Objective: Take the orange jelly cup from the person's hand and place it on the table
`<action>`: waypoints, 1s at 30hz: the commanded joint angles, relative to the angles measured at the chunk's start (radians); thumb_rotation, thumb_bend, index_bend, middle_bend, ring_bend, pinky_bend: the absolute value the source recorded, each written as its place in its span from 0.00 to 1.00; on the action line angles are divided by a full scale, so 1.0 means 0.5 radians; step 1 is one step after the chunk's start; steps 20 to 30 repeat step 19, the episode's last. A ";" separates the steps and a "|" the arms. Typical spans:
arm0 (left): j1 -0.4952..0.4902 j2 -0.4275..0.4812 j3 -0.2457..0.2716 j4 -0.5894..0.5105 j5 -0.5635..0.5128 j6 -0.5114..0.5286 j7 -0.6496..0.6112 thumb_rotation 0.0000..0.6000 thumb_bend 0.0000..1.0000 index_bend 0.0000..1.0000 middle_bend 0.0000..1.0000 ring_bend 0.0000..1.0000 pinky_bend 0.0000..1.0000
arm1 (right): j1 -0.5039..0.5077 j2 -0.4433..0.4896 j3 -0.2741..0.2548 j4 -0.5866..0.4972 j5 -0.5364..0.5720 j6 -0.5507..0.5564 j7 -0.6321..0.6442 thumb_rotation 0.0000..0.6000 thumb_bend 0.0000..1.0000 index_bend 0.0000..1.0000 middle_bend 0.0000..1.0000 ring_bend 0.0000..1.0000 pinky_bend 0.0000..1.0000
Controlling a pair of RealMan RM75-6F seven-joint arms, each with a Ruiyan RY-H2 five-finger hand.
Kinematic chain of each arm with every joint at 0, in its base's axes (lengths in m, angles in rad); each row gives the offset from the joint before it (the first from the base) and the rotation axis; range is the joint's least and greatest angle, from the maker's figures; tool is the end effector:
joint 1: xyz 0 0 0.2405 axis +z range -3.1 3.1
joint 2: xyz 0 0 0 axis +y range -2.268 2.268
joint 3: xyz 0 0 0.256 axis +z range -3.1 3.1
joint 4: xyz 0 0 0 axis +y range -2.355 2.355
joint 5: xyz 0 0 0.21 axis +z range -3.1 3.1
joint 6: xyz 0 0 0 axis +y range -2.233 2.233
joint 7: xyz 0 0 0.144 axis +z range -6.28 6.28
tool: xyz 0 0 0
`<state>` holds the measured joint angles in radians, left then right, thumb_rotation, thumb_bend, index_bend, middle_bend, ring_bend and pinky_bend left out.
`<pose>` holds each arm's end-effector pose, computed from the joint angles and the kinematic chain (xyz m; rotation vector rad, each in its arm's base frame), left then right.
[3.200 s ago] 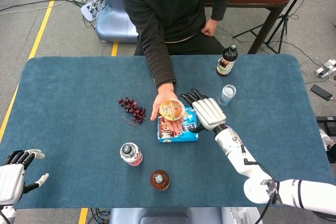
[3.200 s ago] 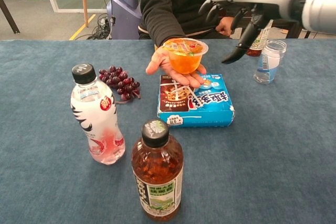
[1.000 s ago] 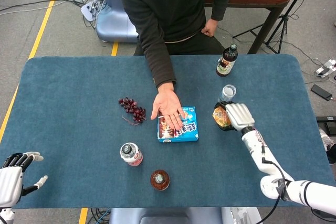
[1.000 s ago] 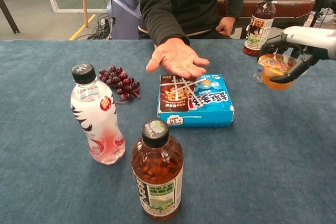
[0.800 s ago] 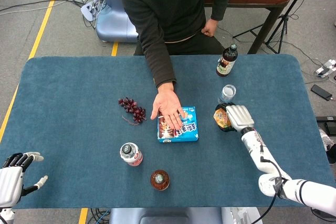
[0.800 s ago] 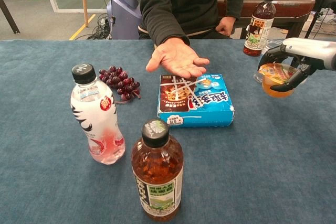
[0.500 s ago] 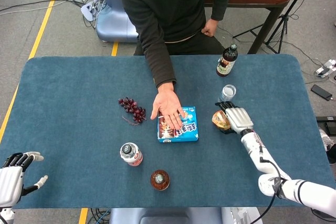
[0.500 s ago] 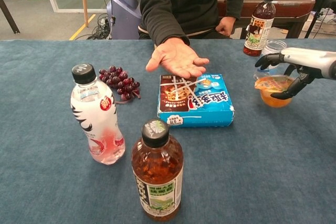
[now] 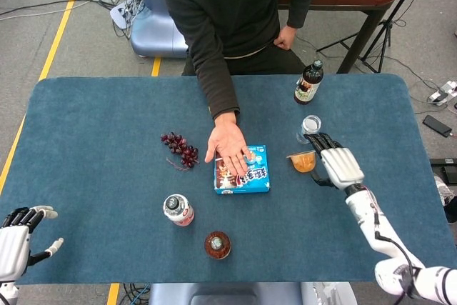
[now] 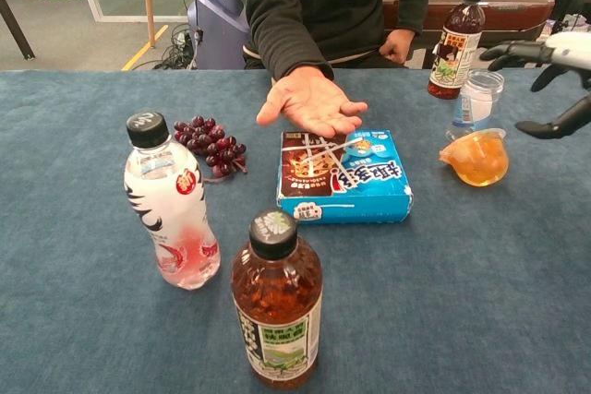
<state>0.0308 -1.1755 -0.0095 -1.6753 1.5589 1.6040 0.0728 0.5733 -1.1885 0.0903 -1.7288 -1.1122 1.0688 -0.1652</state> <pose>-0.3006 0.1367 0.1442 -1.3059 -0.9284 -0.9302 -0.2189 -0.3060 0.0867 1.6636 -1.0941 0.8712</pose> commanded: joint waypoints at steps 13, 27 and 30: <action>-0.026 -0.017 -0.014 -0.004 0.001 -0.021 0.022 1.00 0.17 0.41 0.34 0.29 0.18 | -0.711 0.262 -0.317 -0.287 -0.599 0.836 0.107 1.00 0.38 0.04 0.14 0.00 0.21; -0.033 -0.028 -0.011 -0.006 0.002 -0.034 0.041 1.00 0.17 0.41 0.34 0.29 0.18 | -0.836 0.252 -0.349 -0.264 -0.702 0.943 0.131 1.00 0.38 0.06 0.15 0.00 0.21; -0.033 -0.028 -0.011 -0.006 0.002 -0.034 0.041 1.00 0.17 0.41 0.34 0.29 0.18 | -0.836 0.252 -0.349 -0.264 -0.702 0.943 0.131 1.00 0.38 0.06 0.15 0.00 0.21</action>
